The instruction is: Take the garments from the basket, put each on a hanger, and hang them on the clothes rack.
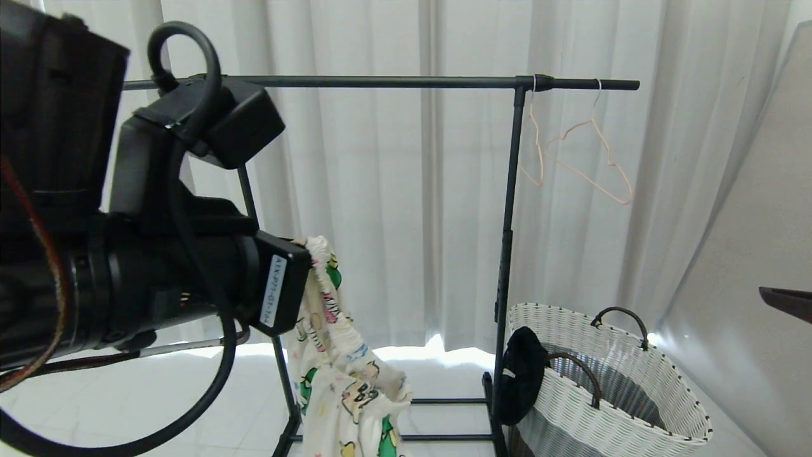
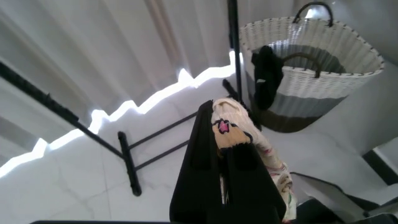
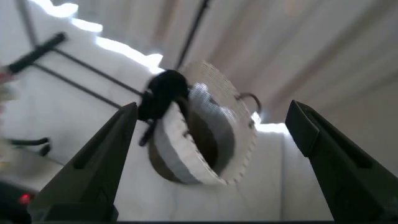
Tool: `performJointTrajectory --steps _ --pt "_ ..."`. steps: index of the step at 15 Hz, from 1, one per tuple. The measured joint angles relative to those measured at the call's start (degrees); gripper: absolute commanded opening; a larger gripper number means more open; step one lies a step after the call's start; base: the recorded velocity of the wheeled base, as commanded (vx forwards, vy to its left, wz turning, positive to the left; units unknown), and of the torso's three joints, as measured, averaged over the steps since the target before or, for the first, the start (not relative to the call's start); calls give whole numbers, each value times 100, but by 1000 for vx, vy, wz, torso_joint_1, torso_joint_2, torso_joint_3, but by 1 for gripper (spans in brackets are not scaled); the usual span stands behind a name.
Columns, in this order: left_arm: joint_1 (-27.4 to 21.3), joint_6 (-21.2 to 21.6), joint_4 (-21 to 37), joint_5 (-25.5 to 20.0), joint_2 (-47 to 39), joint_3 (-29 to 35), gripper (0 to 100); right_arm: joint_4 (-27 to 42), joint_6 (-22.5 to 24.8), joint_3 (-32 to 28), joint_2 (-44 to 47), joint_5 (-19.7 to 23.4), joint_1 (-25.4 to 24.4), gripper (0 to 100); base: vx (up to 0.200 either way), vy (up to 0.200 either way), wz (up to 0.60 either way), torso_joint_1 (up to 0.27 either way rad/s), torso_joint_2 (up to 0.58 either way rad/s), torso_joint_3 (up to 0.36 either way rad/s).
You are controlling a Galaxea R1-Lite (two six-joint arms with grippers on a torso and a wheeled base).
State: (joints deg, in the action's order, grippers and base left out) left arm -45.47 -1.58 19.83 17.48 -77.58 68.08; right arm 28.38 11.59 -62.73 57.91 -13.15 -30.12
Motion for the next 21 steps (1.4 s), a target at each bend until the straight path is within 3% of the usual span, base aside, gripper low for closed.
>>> performJointTrajectory --steps 4,8,11,15,17,19,21 --pt "628 407 4 63 779 -778 0 -343 452 405 -24 -41 1514 100 0 0 0 0 0 0" --pt "1708 894 6 63 1596 -1549 0 -719 573 712 -24 -41 2316 100 0 0 0 0 0 0" --pt "2103 916 6 77 2007 -1916 0 -1081 581 789 9 290 2470 100 0 0 0 0 0 0" --pt "2199 1225 -2 77 2361 -2249 0 -1098 527 800 55 605 2503 100 0 0 0 74 -219 -131" --pt "2202 1228 -44 90 2447 -2313 0 -1101 217 783 113 631 2505 100 0 0 0 168 -427 -269" --pt "2246 1234 -297 96 2486 -2333 0 -1101 -536 728 286 635 2503 100 0 0 0 188 -461 -278" --pt "2304 1351 -355 96 2499 -2343 0 -1101 -884 638 490 638 2498 100 0 0 0 198 -469 -278"
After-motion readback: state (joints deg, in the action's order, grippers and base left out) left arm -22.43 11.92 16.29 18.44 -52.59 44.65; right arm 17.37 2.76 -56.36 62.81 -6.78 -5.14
